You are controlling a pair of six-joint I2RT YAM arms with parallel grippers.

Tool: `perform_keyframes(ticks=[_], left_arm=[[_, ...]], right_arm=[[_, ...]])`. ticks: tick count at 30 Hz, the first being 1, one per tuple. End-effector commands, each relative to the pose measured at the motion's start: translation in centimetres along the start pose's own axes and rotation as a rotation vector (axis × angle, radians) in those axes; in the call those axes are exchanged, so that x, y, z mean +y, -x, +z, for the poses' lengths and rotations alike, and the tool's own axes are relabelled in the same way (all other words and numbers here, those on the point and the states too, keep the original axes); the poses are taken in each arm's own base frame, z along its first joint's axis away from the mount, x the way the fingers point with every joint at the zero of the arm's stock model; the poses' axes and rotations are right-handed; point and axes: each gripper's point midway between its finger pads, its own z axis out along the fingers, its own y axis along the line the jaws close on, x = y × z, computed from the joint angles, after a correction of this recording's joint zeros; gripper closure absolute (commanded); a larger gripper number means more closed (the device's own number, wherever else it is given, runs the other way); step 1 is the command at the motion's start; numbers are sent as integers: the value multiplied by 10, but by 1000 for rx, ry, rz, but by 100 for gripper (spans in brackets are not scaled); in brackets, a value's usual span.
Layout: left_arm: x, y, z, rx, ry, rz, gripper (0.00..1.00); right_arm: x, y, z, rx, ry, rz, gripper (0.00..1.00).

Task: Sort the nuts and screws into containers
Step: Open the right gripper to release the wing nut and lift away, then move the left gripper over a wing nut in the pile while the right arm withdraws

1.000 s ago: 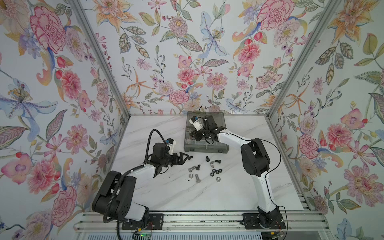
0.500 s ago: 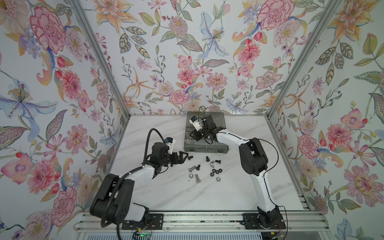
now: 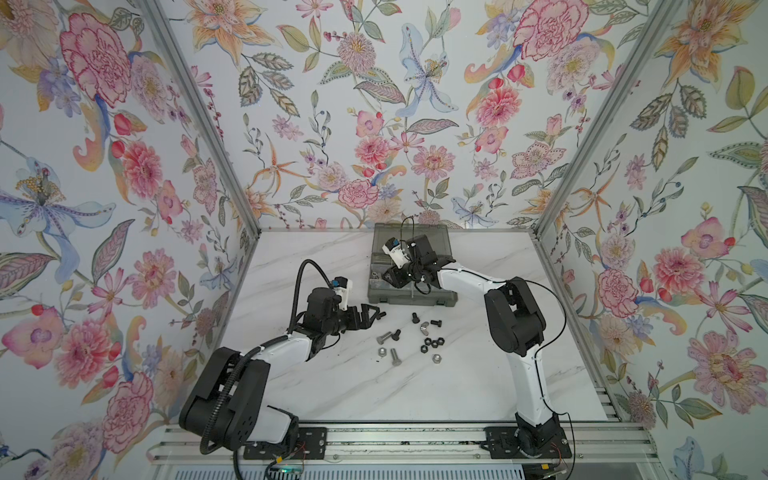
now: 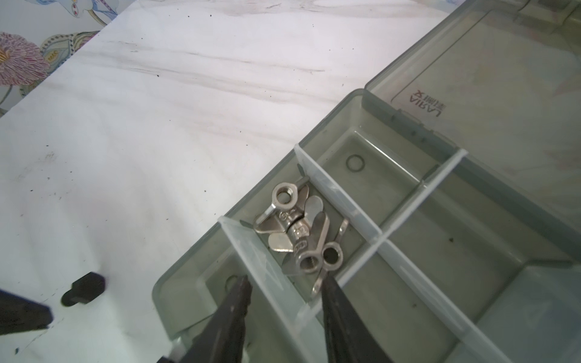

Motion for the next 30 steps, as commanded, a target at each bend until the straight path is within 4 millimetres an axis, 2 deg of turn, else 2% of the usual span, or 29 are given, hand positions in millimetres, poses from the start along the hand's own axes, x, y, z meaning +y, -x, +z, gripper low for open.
perform_keyframes(ticks=[1, 8, 16, 21, 30], left_arm=[[-11, 7, 1, -51, -23, -18, 1], [-23, 3, 12, -41, -43, -15, 0], [-44, -3, 30, -10, -78, 2, 1], [-55, -9, 42, 11, -80, 10, 1], [-71, -32, 73, 82, -83, 19, 1]], right_arm=[[10, 18, -37, -54, 34, -11, 58], [23, -12, -86, -42, 98, 20, 55], [29, -52, -135, -34, 70, 59, 51], [36, -83, -156, -22, 49, 87, 50], [48, -134, -187, -6, 20, 142, 48]])
